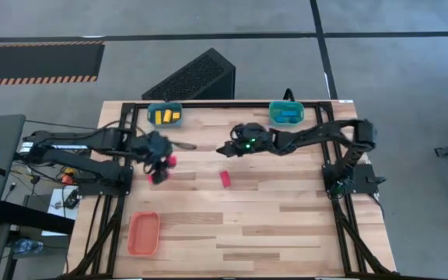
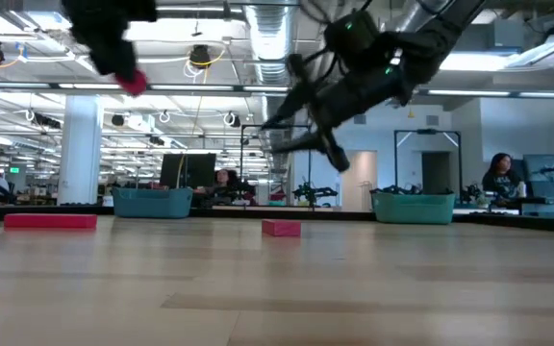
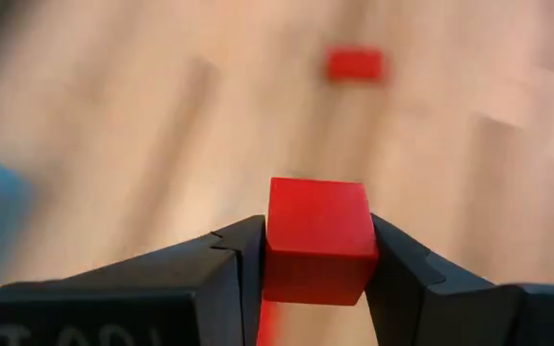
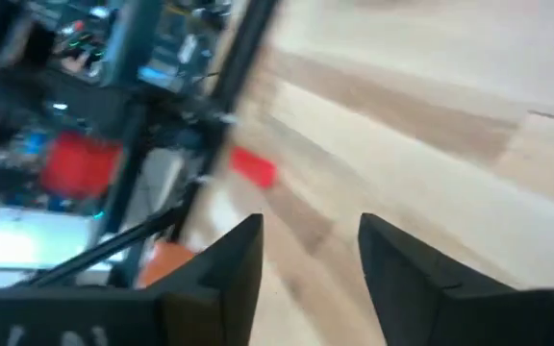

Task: Sort & place blocks by color
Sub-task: Put the right red block into the orange bin

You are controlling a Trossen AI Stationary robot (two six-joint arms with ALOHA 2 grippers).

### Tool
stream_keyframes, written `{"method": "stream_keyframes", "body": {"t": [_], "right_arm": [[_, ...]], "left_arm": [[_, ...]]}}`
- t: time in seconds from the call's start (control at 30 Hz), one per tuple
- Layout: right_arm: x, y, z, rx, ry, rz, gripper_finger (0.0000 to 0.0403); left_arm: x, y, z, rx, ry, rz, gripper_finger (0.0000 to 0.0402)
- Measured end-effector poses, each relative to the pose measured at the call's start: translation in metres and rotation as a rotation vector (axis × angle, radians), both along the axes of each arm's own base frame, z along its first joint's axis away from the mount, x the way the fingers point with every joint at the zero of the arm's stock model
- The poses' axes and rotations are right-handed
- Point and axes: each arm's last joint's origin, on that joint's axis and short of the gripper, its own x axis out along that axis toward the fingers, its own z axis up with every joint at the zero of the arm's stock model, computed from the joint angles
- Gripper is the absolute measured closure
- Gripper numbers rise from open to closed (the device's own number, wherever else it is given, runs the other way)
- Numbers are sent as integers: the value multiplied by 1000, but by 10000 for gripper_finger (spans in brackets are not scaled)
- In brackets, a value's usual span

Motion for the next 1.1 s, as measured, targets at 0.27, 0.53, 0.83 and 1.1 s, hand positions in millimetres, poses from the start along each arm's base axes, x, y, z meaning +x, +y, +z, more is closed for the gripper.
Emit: {"method": "stream_keyframes", "body": {"t": [0.27, 0.53, 0.83, 1.1], "right_arm": [[31, 30, -32, 98, 192, 80, 268], [45, 77, -10, -25, 465, 65, 287], [29, 95, -5, -151, 730, -91, 298], [36, 95, -14, -135, 721, -43, 231]], "left_arm": [[-33, -65, -59, -216, 177, -72, 293], [-64, -112, -68, -330, 260, -123, 285], [-74, -141, -76, -356, 319, -204, 263], [-70, -158, -92, -354, 390, -141, 218]]}}
